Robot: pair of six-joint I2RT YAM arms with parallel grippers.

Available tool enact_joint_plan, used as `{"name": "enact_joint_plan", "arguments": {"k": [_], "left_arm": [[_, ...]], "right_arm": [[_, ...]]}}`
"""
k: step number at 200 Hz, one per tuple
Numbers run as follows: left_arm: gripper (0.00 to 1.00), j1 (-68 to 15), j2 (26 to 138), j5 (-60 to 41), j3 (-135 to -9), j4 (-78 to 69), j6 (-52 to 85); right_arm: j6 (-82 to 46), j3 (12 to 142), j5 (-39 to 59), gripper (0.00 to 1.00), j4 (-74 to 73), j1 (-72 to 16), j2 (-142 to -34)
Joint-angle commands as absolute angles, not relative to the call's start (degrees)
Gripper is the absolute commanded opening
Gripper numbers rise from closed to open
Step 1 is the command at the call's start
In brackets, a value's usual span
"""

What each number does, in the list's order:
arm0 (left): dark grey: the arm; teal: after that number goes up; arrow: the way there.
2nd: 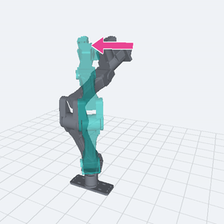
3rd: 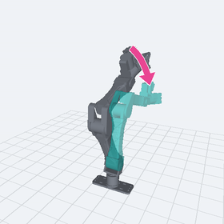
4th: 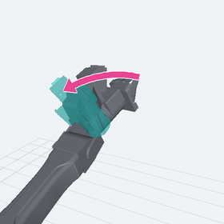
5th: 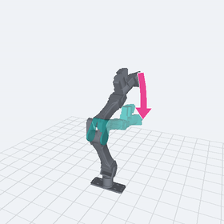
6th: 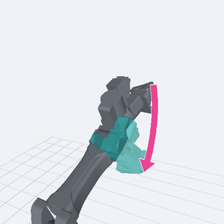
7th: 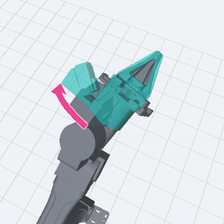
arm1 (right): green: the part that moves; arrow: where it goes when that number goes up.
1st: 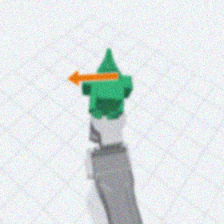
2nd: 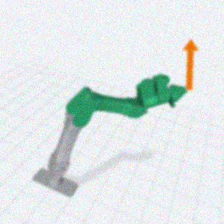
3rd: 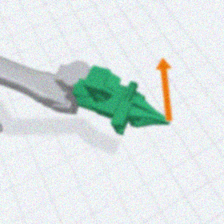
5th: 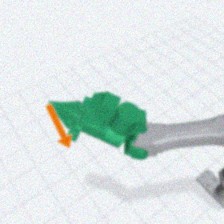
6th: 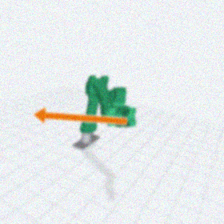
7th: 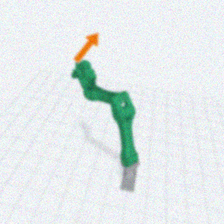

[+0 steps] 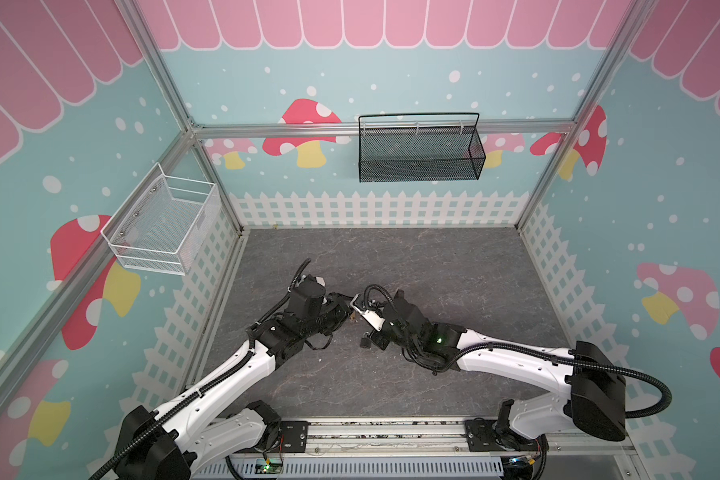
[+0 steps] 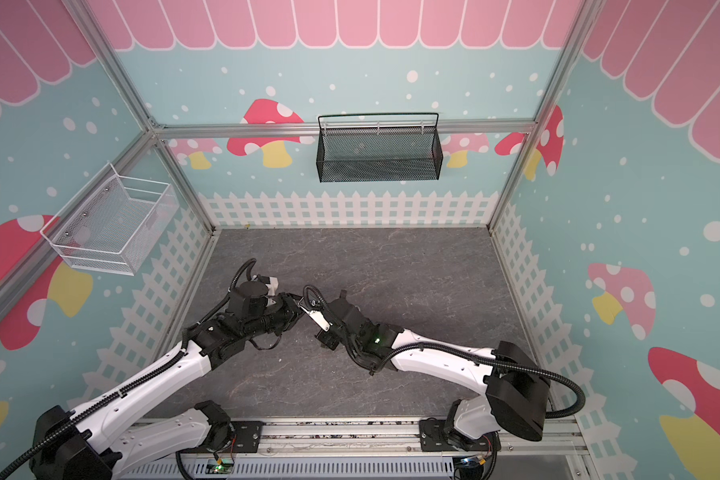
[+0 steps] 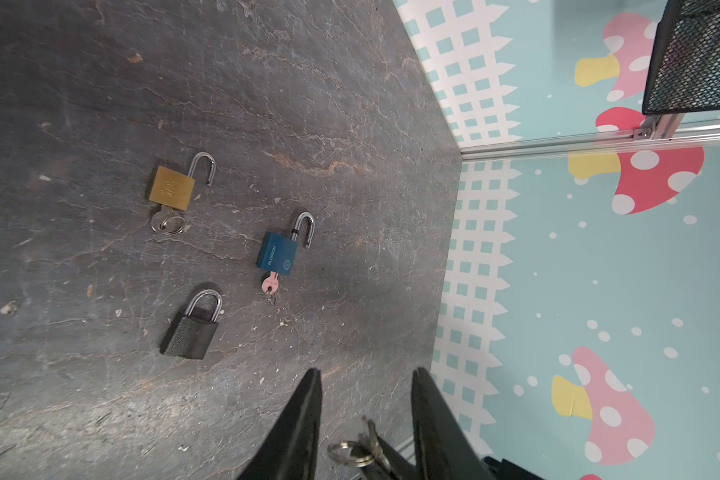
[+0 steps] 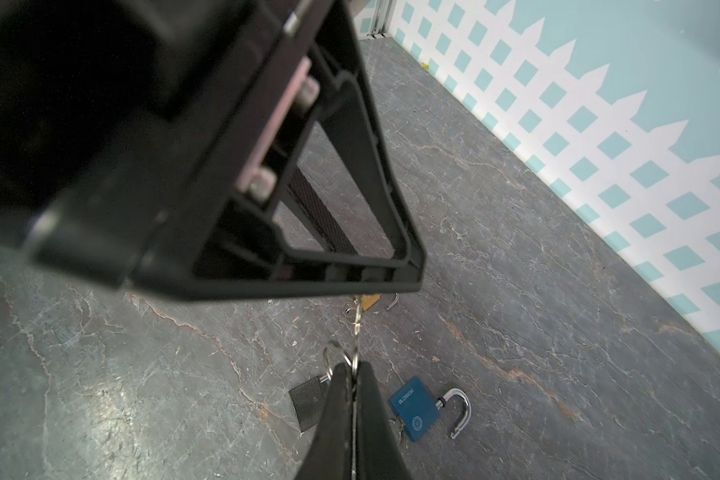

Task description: Unlock with the key

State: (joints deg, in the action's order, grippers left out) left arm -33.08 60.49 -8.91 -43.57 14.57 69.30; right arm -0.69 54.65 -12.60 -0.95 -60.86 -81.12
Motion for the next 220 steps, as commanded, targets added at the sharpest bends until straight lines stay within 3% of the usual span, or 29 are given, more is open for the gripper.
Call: {"name": "enact_joint_plan", "arguments": {"k": [1,220], "left_arm": [[0.35,-32.8,60.2,-9.3,-45.5,13.1,70.8],[0.1,-32.4,62.3,-10.3,-44.9,11.4,71.5]], "right_arm": [[1.3,54.9,-14.2,0.0,-2.4,-61.2,-81.2],[6.5,58.2,-15.8,0.0,-3.1,-61.3,-84.6]]}}
